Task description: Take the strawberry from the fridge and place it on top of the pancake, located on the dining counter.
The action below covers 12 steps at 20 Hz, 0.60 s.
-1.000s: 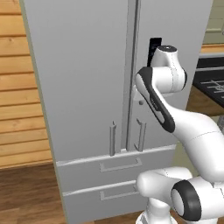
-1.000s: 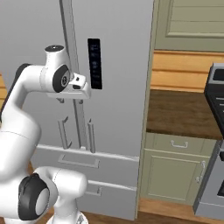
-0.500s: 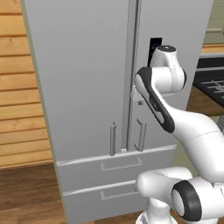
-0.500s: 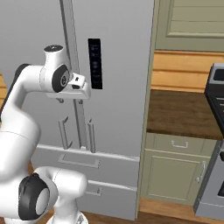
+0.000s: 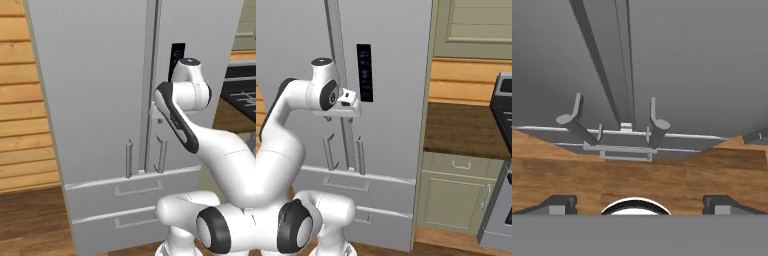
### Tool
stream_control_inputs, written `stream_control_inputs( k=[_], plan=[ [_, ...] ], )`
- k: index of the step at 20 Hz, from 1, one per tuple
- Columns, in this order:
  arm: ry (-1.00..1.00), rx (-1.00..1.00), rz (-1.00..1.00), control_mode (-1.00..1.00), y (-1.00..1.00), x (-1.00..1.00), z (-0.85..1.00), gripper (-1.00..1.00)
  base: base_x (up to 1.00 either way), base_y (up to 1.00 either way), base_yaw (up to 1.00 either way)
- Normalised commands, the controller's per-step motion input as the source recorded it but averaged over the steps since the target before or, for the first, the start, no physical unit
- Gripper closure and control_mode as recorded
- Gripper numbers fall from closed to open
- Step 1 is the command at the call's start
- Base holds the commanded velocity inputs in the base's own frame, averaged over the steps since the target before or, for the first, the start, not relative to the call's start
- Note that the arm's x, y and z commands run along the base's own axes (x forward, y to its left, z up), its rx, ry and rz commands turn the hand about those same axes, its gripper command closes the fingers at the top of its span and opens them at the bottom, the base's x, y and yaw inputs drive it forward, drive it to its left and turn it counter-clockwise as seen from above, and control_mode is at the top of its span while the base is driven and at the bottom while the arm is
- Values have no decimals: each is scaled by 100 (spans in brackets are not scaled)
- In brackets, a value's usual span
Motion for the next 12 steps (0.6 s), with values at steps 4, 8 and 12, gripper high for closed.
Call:
stream_control_inputs(
  k=[4, 8, 12],
  plan=[
    [-19, 0, 4, -100, -10, 37, -62, -100, 0, 0, 0],
    [-15, 0, 2, -100, -21, 34, -62, -100, 0, 0, 0],
    [-2, 0, 1, -100, -18, 34, -52, -100, 0, 0, 0]
  ],
)
